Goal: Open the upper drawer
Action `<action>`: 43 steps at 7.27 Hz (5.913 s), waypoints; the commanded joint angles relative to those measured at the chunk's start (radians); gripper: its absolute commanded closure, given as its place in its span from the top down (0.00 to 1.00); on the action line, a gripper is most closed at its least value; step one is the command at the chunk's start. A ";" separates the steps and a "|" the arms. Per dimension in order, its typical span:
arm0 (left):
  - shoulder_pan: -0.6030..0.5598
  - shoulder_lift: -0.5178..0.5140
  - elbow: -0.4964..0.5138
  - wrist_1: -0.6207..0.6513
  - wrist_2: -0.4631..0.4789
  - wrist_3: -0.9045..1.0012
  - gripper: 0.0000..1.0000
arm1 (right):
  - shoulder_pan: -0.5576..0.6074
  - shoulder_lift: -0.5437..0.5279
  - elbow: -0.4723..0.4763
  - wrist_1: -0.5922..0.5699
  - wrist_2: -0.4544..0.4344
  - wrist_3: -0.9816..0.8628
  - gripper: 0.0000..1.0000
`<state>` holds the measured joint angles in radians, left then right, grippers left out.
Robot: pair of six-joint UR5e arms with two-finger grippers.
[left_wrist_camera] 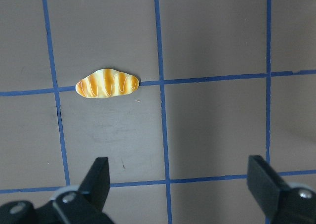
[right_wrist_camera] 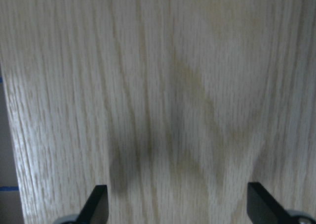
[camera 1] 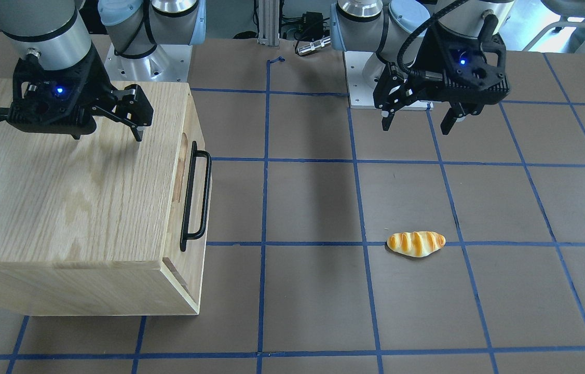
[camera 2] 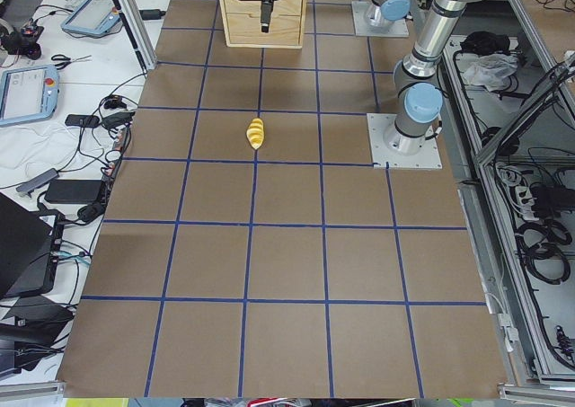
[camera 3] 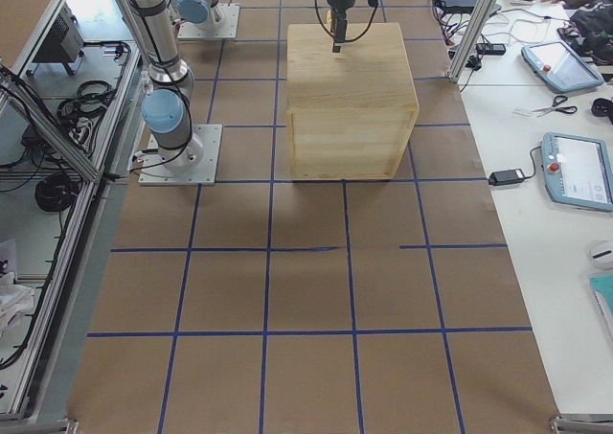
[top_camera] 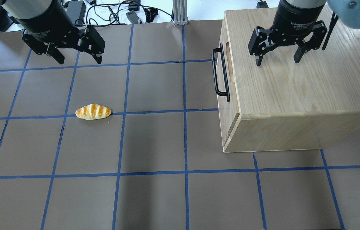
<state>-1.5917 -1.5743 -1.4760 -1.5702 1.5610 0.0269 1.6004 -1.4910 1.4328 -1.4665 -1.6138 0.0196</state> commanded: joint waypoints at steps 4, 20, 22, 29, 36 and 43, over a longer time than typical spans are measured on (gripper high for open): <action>-0.011 -0.047 -0.029 0.033 -0.004 -0.019 1.00 | 0.001 0.000 0.000 0.000 0.000 0.000 1.00; -0.304 -0.335 -0.032 0.441 -0.418 -0.461 1.00 | 0.001 0.000 0.000 0.000 0.000 0.000 1.00; -0.312 -0.339 -0.030 0.441 -0.417 -0.463 1.00 | 0.000 0.000 0.000 0.000 0.000 -0.001 1.00; -0.321 -0.346 -0.040 0.458 -0.398 -0.401 1.00 | 0.001 0.000 0.000 0.000 0.000 -0.001 1.00; -0.272 -0.319 -0.040 0.455 -0.348 -0.314 1.00 | 0.001 0.000 0.000 0.000 0.000 -0.001 1.00; -0.257 -0.329 -0.040 0.443 -0.368 -0.355 1.00 | 0.001 0.000 0.000 0.000 0.000 -0.001 1.00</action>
<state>-1.8371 -1.8960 -1.5144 -1.1293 1.1991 -0.3026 1.6014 -1.4910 1.4328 -1.4665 -1.6138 0.0186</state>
